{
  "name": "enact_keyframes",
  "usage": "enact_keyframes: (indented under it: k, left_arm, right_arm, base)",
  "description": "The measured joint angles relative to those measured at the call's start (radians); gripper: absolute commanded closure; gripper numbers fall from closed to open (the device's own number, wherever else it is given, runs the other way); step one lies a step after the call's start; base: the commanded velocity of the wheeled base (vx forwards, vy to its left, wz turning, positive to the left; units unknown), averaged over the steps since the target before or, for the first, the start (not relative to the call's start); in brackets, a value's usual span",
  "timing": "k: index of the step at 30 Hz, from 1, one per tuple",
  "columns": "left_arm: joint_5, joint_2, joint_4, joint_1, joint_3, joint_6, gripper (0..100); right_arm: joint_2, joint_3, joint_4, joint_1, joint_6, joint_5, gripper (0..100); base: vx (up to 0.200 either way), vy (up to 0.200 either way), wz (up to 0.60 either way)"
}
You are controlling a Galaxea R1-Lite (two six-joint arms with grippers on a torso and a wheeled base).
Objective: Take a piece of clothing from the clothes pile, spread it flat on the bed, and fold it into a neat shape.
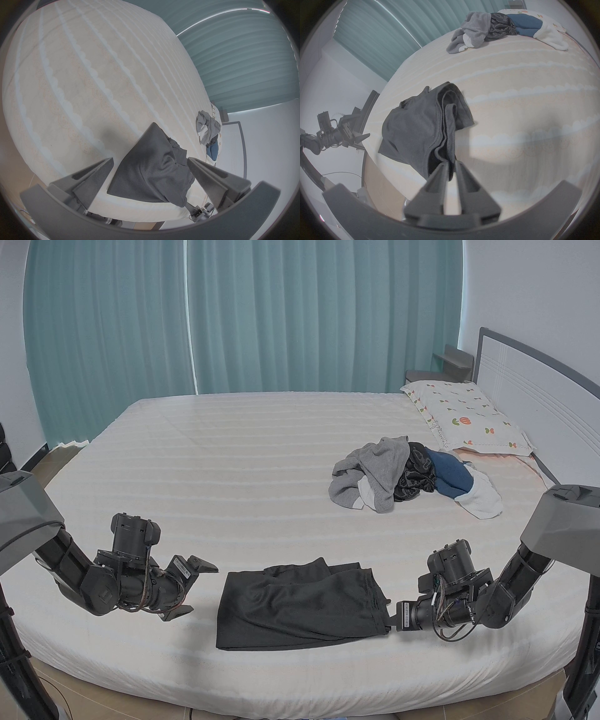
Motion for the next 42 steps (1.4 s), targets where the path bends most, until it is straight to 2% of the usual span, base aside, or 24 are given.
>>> enact_keyframes:
  k: [4,8,13,18,23,28,33,34,42]
  left_arm:
    - [0.0,0.001,0.0,0.0,0.0,0.0,0]
    - [-0.001,0.003,0.0,0.0,0.0,0.0,0]
    - [-0.001,0.008,-0.002,0.0,-0.004,-0.01,0]
    - [-0.001,0.018,-0.005,-0.003,-0.011,-0.021,0]
    - [-0.001,0.032,-0.02,-0.007,-0.016,-0.027,0]
    - [-0.001,0.045,-0.029,-0.007,-0.018,-0.029,0]
    - [-0.001,0.052,-0.03,-0.007,-0.019,-0.03,0]
    - [-0.001,0.053,-0.03,-0.006,-0.02,-0.029,0]
    - [0.0,0.061,-0.031,-0.005,-0.029,-0.029,0]
  right_arm:
    - [-0.001,-0.004,-0.007,-0.027,-0.002,0.006,0]
    - [-0.013,-0.03,-0.026,-0.06,0.023,0.044,0]
    - [-0.013,-0.09,-0.035,-0.076,0.104,0.071,0]
    - [0.026,-0.216,-0.033,-0.072,0.227,0.075,0]
    - [0.101,-0.346,-0.025,-0.057,0.309,0.076,0]
    - [0.169,-0.424,-0.02,-0.04,0.357,0.076,0]
    - [0.213,-0.465,-0.019,-0.034,0.367,0.076,0]
    - [0.223,-0.475,-0.019,-0.032,0.367,0.076,100]
    - [0.268,-0.526,0.001,-0.037,0.38,0.062,100]
  base:
    - [0.0,0.0,0.0]
    - [0.0,0.0,0.0]
    - [0.0,0.0,0.0]
    - [0.0,0.0,0.0]
    - [0.0,0.0,0.0]
    - [0.0,0.0,0.0]
    - [0.0,0.0,0.0]
    - [0.0,0.0,0.0]
    - [0.0,0.0,0.0]
